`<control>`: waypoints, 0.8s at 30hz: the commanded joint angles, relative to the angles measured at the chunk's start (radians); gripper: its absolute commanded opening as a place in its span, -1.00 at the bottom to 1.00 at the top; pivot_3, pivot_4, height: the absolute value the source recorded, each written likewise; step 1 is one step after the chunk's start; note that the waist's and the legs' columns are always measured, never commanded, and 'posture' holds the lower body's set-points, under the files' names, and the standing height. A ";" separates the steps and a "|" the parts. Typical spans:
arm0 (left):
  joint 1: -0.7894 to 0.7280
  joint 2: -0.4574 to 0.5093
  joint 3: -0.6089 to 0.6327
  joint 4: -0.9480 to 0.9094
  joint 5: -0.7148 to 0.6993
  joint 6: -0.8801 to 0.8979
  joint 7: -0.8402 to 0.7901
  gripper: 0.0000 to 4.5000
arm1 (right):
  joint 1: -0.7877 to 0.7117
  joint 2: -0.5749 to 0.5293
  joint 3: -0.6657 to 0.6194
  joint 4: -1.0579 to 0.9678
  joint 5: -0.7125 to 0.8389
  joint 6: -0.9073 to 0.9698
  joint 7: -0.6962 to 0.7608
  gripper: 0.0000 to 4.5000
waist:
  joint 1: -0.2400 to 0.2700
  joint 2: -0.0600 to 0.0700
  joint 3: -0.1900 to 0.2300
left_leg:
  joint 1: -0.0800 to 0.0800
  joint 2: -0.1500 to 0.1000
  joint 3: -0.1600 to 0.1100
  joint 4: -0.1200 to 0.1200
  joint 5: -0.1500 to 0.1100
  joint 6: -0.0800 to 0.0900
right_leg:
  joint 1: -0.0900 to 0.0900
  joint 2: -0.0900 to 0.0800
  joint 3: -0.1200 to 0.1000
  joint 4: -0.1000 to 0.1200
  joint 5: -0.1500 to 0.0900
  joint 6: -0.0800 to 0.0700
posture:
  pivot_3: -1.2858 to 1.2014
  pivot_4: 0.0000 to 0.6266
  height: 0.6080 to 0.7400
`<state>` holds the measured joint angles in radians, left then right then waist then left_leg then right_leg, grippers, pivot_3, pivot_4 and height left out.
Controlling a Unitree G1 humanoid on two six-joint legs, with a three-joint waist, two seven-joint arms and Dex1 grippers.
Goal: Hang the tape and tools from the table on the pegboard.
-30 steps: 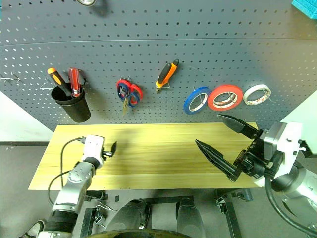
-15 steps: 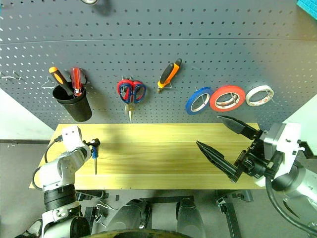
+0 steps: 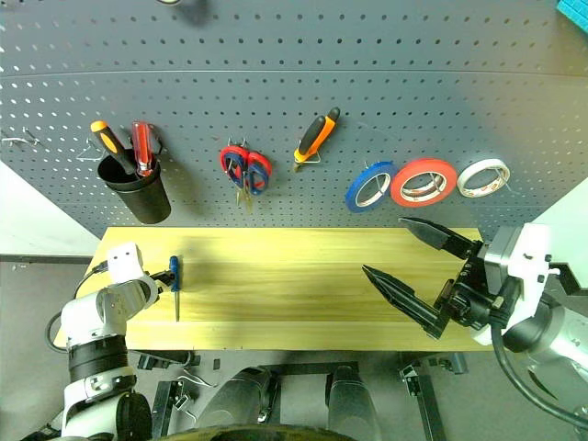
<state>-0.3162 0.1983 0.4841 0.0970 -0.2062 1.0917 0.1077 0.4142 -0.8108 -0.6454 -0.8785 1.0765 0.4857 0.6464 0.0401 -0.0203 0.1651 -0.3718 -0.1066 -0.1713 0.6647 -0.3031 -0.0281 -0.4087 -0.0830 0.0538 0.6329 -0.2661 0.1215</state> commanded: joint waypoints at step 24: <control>-0.016 0.007 -0.040 0.024 -0.010 0.003 -0.018 0.81 | 0.054 -0.052 -0.113 -0.033 0.116 0.073 0.002 1.00 | -0.002 -0.007 0.062 | -0.003 0.000 0.000 -0.002 -0.001 0.001 | -0.003 -0.002 0.000 -0.001 0.000 0.000 | -0.02 -0.18 0.70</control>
<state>-0.3443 0.1969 0.4430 0.1544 -0.2181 1.0878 0.0871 0.4678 -0.8507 -0.7329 -0.8881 1.1717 0.5613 0.6523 0.0383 -0.0275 0.2275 -0.3747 -0.1067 -0.1710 0.6631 -0.3040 -0.0273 -0.4118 -0.0850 0.0541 0.6317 -0.2661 0.1214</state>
